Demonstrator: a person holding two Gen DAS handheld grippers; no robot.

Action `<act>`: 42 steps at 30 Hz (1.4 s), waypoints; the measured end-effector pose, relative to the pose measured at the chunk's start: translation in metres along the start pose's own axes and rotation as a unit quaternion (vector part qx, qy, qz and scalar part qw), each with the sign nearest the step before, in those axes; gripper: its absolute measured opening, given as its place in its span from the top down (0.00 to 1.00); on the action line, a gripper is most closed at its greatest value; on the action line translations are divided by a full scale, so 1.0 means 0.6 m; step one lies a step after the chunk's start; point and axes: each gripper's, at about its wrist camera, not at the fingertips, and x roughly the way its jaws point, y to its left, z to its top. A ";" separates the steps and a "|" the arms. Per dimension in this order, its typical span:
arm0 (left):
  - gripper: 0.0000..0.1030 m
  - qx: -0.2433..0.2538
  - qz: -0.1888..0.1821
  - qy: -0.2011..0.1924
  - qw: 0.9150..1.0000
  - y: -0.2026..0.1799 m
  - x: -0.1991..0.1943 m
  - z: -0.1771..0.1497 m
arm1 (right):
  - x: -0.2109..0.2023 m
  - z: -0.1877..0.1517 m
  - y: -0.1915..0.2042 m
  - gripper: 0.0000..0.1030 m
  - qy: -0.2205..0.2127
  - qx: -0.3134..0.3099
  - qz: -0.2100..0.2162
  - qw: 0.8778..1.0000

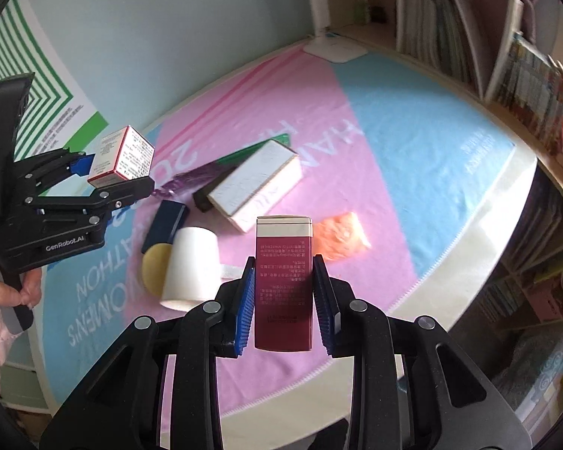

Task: Collect trash
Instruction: 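Lift both held boxes and carry them toward the teal wastebasket, then open both tools over the wastebasket to drop the boxes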

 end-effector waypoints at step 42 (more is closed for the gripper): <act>0.20 0.240 -0.147 0.130 0.951 -0.750 0.192 0.023 | -0.129 -0.335 -0.589 0.34 0.036 0.257 -0.042 0.965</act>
